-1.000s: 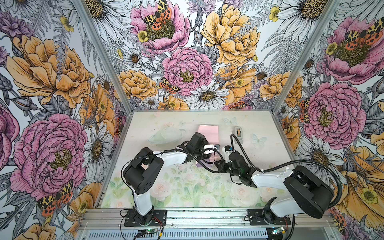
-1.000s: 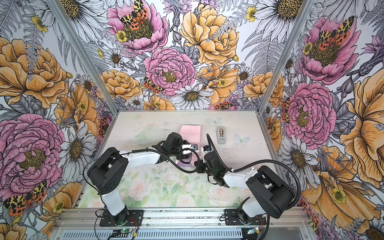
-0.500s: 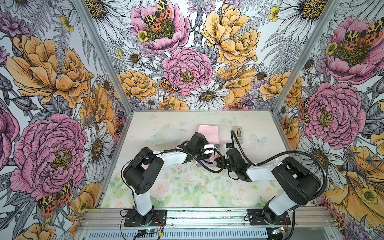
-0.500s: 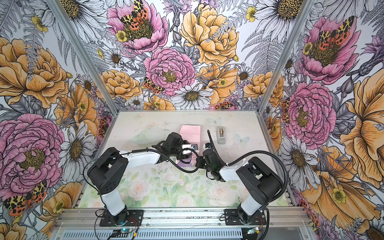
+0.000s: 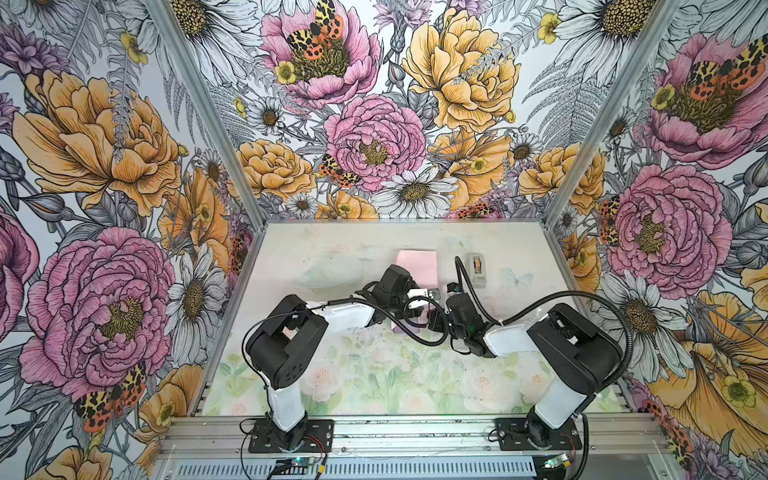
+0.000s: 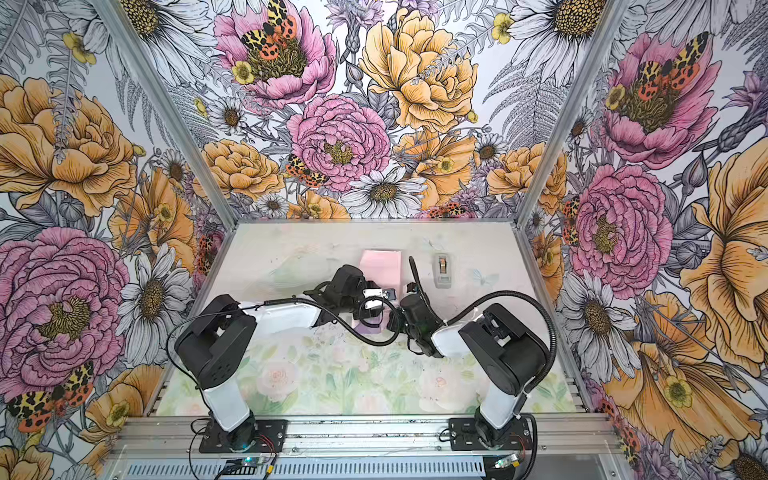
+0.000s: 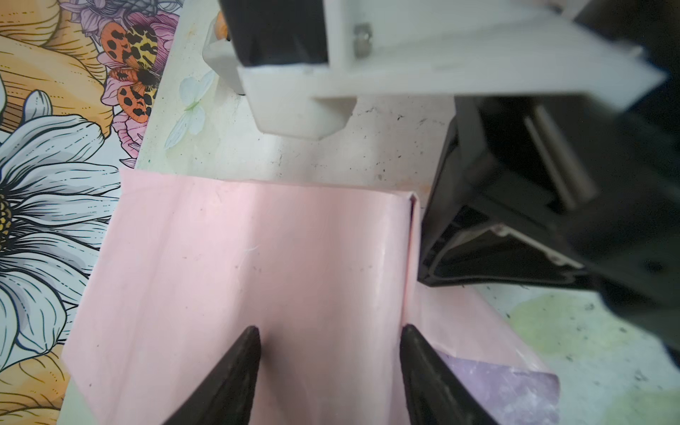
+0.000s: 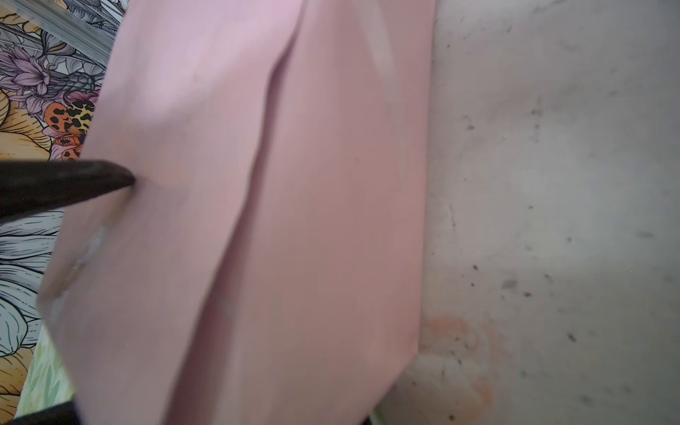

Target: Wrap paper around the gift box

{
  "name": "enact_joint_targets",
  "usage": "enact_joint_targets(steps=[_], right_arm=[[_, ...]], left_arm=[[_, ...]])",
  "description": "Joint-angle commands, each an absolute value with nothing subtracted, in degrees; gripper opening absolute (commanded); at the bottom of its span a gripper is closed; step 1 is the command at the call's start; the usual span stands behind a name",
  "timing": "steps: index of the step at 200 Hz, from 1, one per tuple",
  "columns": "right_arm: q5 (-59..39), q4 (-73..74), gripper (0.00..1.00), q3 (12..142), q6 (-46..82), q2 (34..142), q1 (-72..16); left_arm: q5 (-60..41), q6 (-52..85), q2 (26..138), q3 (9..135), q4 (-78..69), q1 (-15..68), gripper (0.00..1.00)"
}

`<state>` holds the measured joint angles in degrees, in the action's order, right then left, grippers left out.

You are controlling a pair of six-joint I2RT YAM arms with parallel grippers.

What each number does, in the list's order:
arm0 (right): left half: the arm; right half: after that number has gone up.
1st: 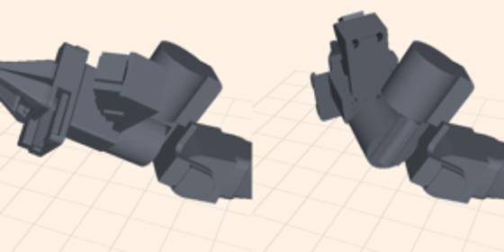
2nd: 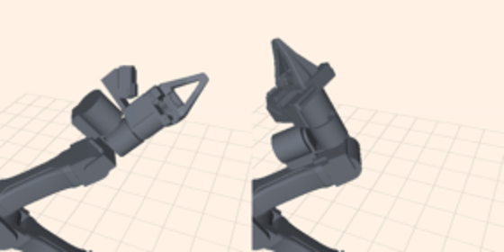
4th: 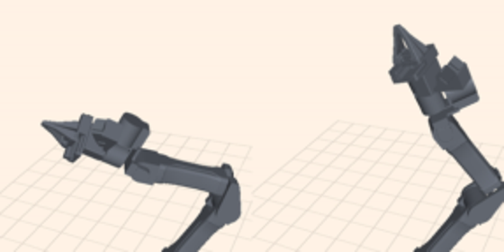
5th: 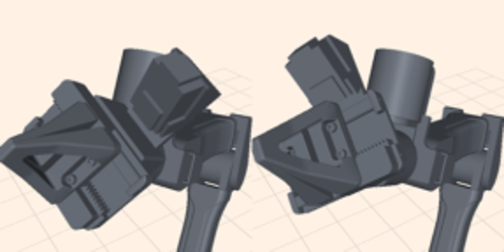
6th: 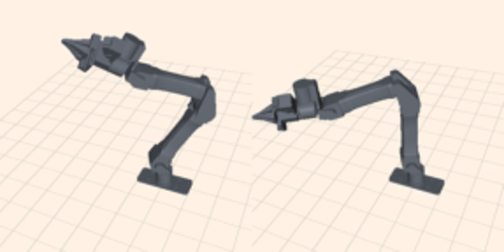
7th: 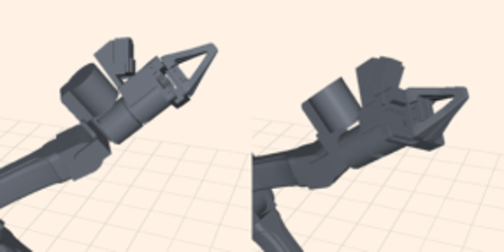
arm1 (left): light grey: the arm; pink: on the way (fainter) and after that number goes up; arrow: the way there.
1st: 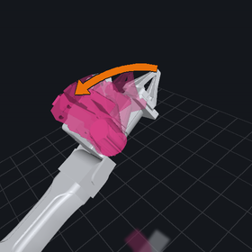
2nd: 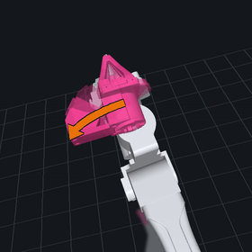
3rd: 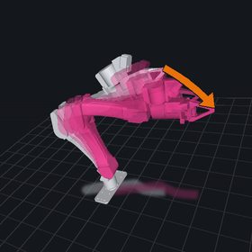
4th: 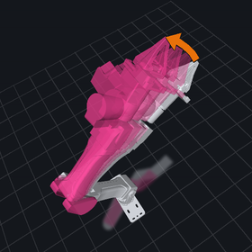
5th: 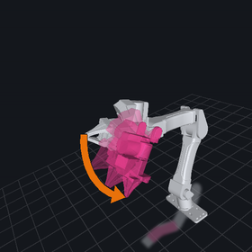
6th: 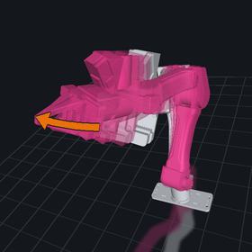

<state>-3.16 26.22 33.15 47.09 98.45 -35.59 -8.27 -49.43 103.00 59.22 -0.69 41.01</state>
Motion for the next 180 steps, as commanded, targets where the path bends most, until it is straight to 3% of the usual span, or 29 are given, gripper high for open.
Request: enact_joint_targets(steps=[1, 64, 133, 180], right_arm=[[-2.9, 28.3, 0.03, 35.0, 46.5, 99.6, -36.3], [-6.1, 29.5, 0.14, 36.0, 45.0, 99.3, -37.2], [-7.5, 27.2, 0.05, 31.8, 45.7, 99.8, -37.3], [-7.6, 24.0, 0.04, 28.7, 44.8, 96.1, -37.6]], left_arm=[[-10.2, -48.6, 103.7, 58.8, -1.3, 41.1, 0.61], [-10.2, -48.4, 103.8, 58.7, -1.3, 41.1, 0.60], [-10.2, -48.1, 103.8, 58.7, -1.3, 41.0, 0.60], [-10.3, -48.0, 103.8, 58.7, -1.4, 41.0, 0.60]])
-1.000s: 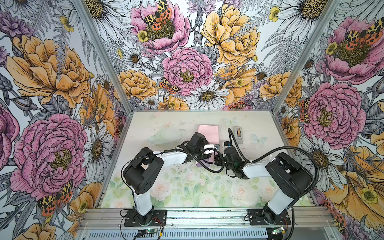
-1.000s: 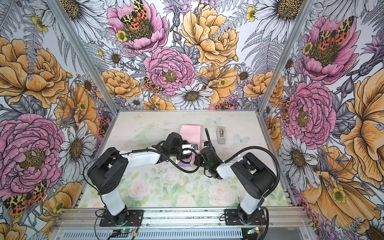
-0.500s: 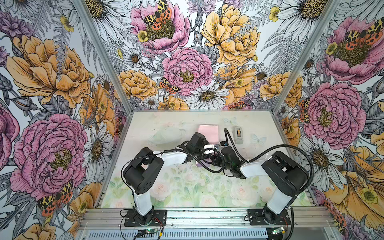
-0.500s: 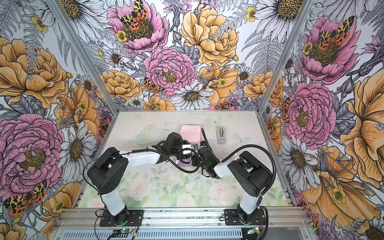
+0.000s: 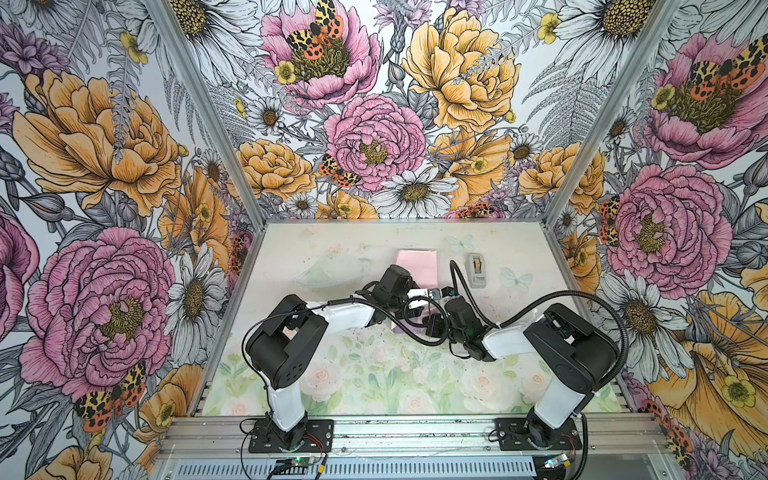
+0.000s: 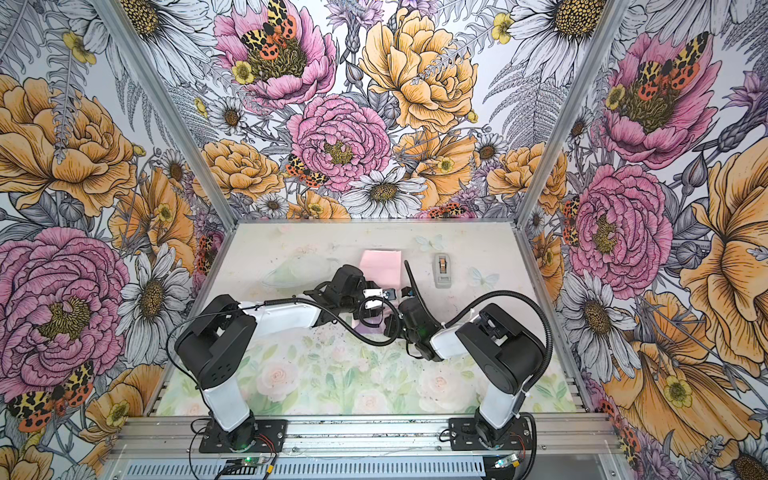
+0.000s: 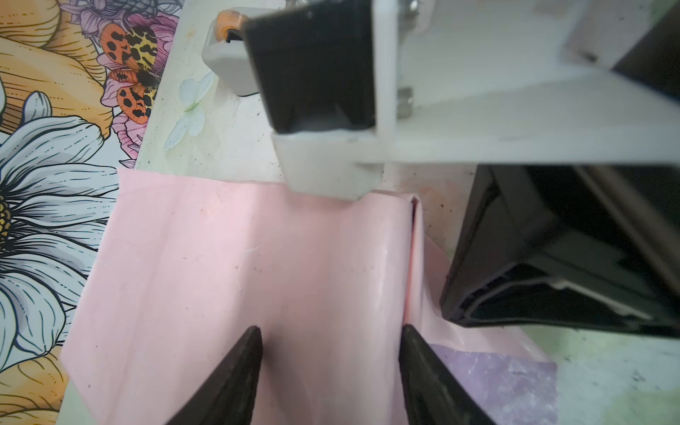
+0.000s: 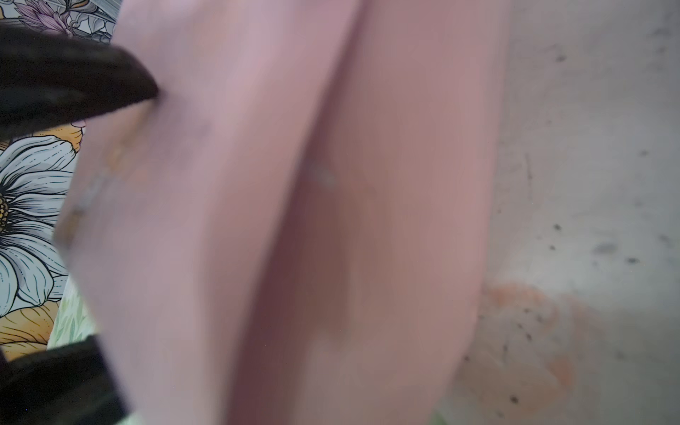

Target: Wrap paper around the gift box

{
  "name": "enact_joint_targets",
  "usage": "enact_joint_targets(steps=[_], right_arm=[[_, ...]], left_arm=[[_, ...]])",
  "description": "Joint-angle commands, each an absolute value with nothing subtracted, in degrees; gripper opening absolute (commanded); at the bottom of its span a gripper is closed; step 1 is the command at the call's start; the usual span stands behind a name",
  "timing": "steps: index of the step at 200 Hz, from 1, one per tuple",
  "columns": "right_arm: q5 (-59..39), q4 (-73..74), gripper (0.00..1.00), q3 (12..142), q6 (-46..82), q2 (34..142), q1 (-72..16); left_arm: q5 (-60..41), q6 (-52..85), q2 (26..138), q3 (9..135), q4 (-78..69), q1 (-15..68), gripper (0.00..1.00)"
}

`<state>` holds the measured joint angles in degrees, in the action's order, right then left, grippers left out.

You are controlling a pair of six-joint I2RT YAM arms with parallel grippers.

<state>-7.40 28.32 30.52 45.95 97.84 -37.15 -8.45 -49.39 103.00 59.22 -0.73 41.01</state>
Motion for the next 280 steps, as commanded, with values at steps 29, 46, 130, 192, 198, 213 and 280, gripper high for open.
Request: enact_joint_targets(steps=[29, 46, 130, 192, 198, 213, 280], right_arm=[[-6.2, 24.9, 0.11, 29.0, 45.2, 94.2, -37.5], [-5.6, 26.3, 0.14, 29.2, 45.7, 93.5, -37.0], [-5.1, 30.1, 0.06, 33.6, 47.5, 98.5, -35.9], [-4.7, 28.3, 0.05, 36.3, 47.1, 101.5, -35.8], [-4.7, 27.9, 0.05, 36.4, 47.1, 102.0, -35.7], [-4.1, 26.5, 0.04, 36.4, 47.2, 102.8, -35.7], [-1.5, 21.7, 0.03, 31.1, 45.8, 98.3, -35.6]], left_arm=[[-10.3, -47.8, 103.8, 58.7, -1.6, 40.9, 0.59], [-10.4, -47.9, 103.8, 58.7, -1.5, 40.8, 0.59], [-10.5, -47.8, 103.6, 58.4, -1.6, 40.8, 0.59], [-10.7, -47.7, 103.6, 58.5, -1.6, 40.8, 0.59], [-10.7, -47.7, 103.7, 58.6, -1.6, 40.8, 0.59], [-10.7, -47.7, 103.7, 58.6, -1.6, 40.8, 0.58], [-10.9, -47.6, 103.6, 58.5, -1.6, 40.6, 0.58]])
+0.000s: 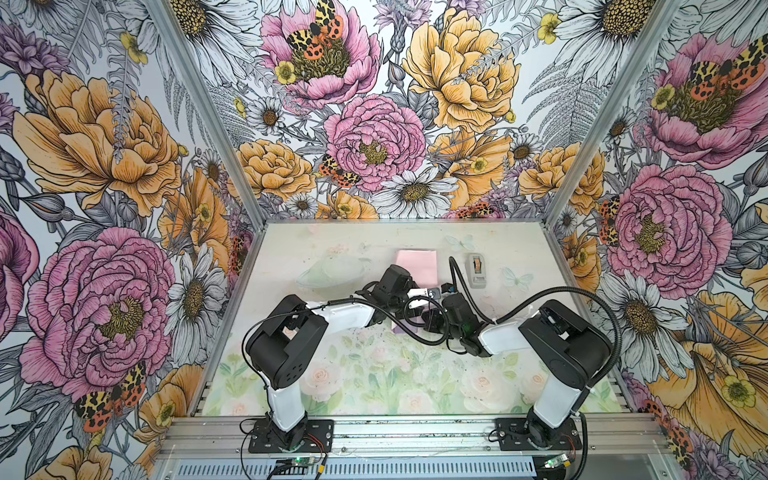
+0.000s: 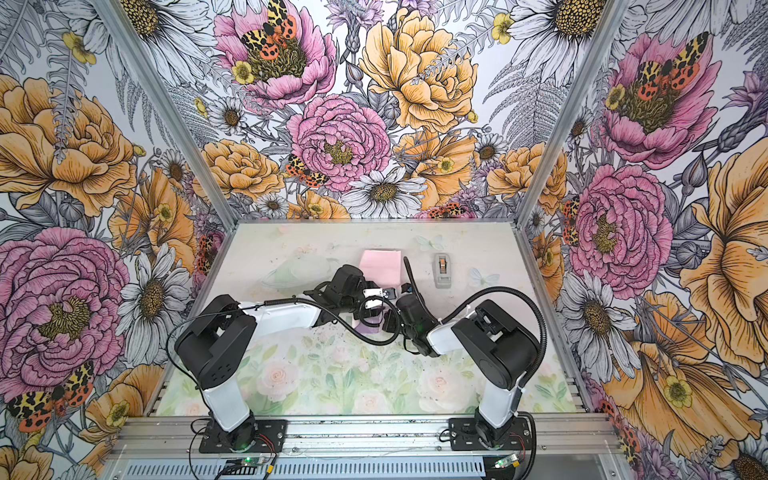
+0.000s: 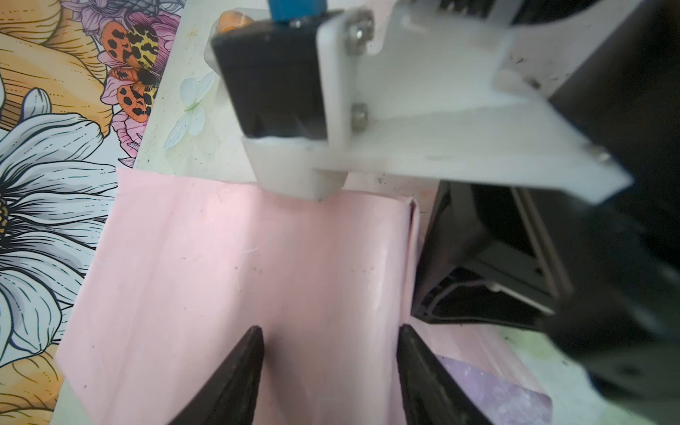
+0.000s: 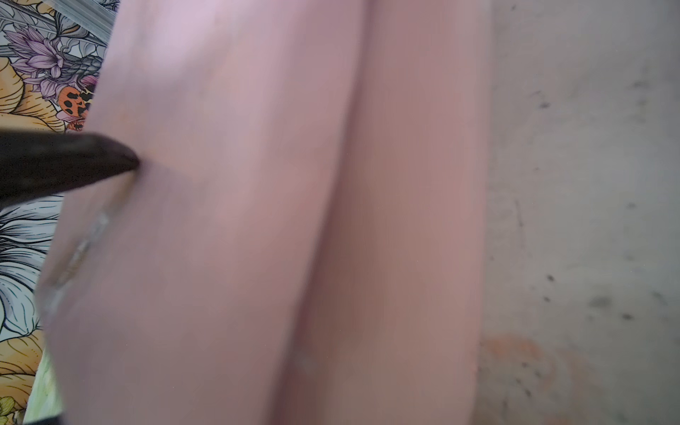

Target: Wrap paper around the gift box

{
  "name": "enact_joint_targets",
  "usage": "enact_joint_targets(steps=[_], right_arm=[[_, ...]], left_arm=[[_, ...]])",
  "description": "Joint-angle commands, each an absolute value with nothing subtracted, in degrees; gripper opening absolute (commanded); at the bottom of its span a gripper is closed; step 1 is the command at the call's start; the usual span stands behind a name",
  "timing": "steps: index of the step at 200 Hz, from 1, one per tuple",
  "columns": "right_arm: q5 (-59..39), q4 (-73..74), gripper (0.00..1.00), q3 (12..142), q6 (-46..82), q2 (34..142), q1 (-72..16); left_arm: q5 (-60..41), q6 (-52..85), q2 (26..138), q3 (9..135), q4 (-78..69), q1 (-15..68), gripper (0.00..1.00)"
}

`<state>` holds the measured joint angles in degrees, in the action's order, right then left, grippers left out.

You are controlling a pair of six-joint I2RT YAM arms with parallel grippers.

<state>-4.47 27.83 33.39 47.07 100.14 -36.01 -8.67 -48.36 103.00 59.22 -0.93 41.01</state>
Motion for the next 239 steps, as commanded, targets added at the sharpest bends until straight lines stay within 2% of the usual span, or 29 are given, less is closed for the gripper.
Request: enact_joint_targets(steps=[1, 37, 77, 140, 239], right_arm=[[-1.4, 21.6, 0.03, 31.1, 45.8, 98.2, -35.6], [-2.4, 21.9, 0.05, 32.6, 45.2, 97.1, -35.8], [-3.6, 23.8, 0.11, 35.8, 45.1, 98.5, -36.9], [-3.3, 25.1, 0.12, 39.0, 46.8, 102.8, -36.8], [-0.5, 21.6, 0.12, 35.1, 49.1, 101.5, -32.3]], left_arm=[[-10.9, -47.6, 103.6, 58.5, -1.6, 40.7, 0.58], [-11.0, -47.5, 103.5, 58.5, -1.6, 40.6, 0.58], [-11.2, -47.5, 103.4, 58.5, -1.6, 40.6, 0.58], [-11.6, -47.3, 103.3, 58.4, -1.7, 40.5, 0.58], [-11.7, -47.3, 103.3, 58.1, -1.7, 40.4, 0.57]])
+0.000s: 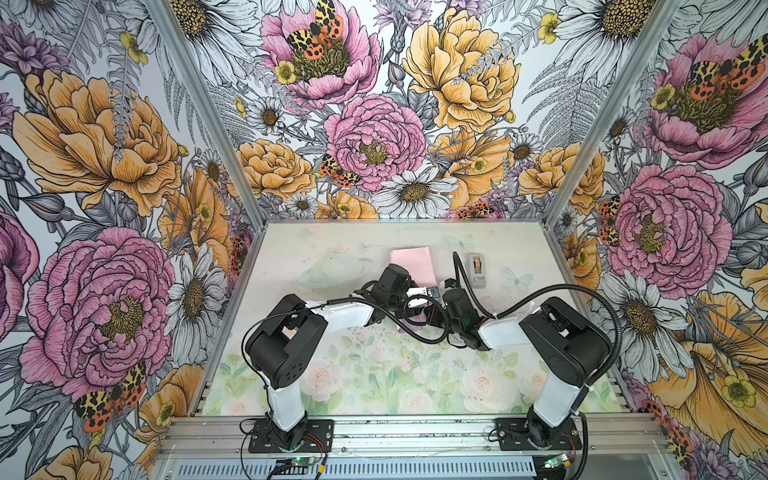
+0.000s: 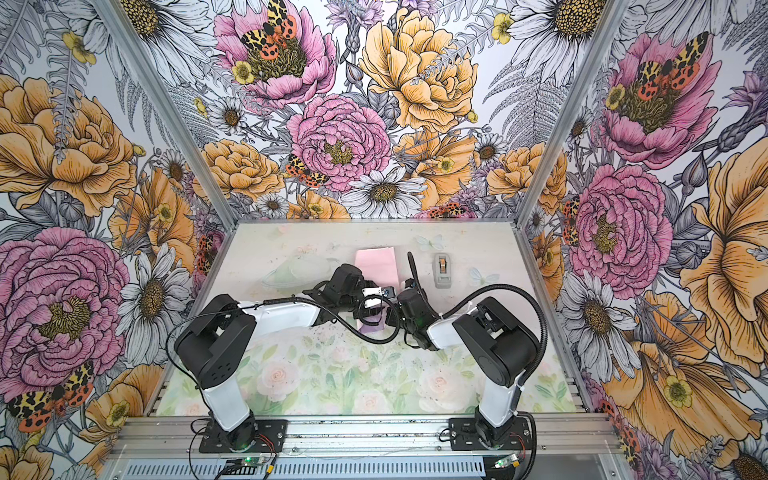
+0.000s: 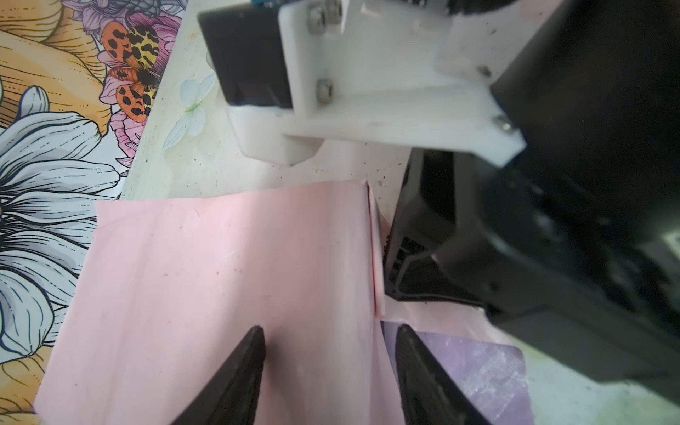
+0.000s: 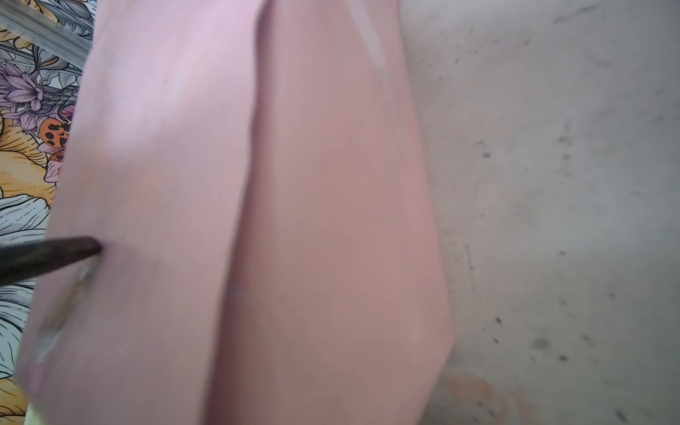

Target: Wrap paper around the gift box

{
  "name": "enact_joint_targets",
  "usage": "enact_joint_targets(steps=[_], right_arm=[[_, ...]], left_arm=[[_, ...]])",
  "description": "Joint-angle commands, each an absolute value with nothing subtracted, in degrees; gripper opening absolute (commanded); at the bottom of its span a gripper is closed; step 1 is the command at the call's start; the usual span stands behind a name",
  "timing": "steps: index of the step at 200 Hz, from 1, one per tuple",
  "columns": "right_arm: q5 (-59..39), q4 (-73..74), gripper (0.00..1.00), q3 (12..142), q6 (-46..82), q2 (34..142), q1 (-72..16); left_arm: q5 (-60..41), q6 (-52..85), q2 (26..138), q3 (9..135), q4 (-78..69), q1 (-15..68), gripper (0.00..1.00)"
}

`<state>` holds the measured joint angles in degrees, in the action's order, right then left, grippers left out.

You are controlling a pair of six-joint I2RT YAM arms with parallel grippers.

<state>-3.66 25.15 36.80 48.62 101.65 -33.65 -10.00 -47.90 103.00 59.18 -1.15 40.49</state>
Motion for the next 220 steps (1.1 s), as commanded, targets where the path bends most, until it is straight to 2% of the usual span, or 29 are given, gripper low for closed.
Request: enact_joint_targets(steps=[1, 62, 106, 139, 163, 184, 220], right_arm=[[-0.5, 21.6, 0.12, 35.1, 49.2, 101.5, -32.3], [-0.5, 18.7, 0.18, 33.6, 47.8, 97.0, -29.8], [0.6, 7.4, 0.38, 34.4, 43.0, 84.5, -28.3], [-0.9, -2.7, 0.45, 39.6, 37.0, 77.5, -26.5], [-5.4, -8.2, 0.49, 46.4, 33.7, 79.8, -24.6], [-9.1, -12.7, 0.54, 53.9, 30.9, 85.9, -23.8], [-13.7, -15.4, 0.56, 62.2, 29.9, 96.1, -23.6]], left_arm=[[-11.8, -47.3, 103.3, 58.1, -1.7, 40.4, 0.57], [-11.5, -47.1, 102.4, 57.8, -1.6, 40.3, 0.58], [-11.3, -39.3, 97.2, 59.6, -1.8, 40.4, 0.66], [-5.7, -26.8, 91.1, 62.1, 1.0, 39.7, 0.70], [-0.8, -12.1, 87.6, 64.9, 7.8, 38.0, 0.71], [1.3, 2.2, 85.5, 65.2, 12.9, 34.7, 0.71], [-5.3, 16.1, 85.4, 59.9, 11.8, 27.9, 0.71]])
